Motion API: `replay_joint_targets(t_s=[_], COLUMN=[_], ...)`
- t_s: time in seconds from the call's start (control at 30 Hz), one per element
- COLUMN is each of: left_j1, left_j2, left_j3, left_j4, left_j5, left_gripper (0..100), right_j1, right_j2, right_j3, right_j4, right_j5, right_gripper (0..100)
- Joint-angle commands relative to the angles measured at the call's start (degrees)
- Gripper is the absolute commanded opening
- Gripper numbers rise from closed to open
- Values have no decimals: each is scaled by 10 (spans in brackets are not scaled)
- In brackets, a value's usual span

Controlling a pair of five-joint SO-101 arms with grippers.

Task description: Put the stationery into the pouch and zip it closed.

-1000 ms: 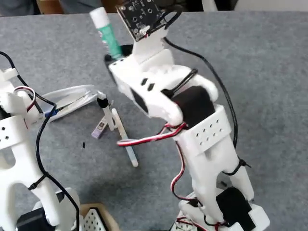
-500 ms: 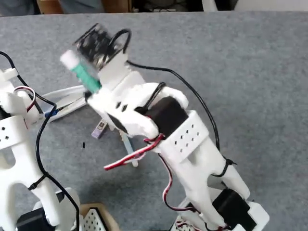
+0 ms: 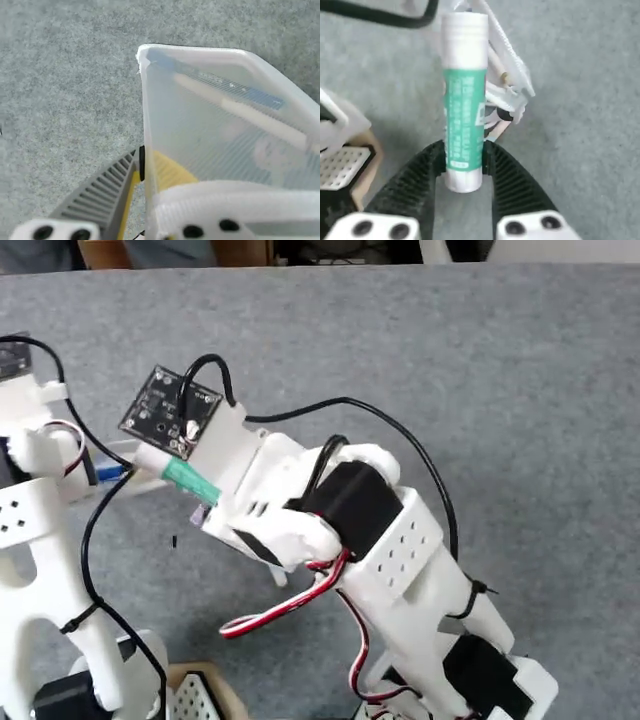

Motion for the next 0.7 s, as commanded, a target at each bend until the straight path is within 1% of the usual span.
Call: replay_joint_targets(t_s=[0.0,0.2,0.3,0.43,0.67], left_j1=[34,83,83,87,88], left_j2=[4,4,4,4,4], left_j3=[-7,52,93,130,148], left_j4=[2,-6,-39,-65,-81], left_j5=[-11,-33,-17,-16,-18], left_gripper=[29,29,29,29,29], right_j1=[-6,-4,-3,-2,-2], right_j2=[-7,-7,-7,-7,-7], right_j3=[-26,-22,16,94,117], right_j4=[20,24,24,24,23], right_j5=[5,4,4,2,0], right_gripper=[12,12,12,12,12])
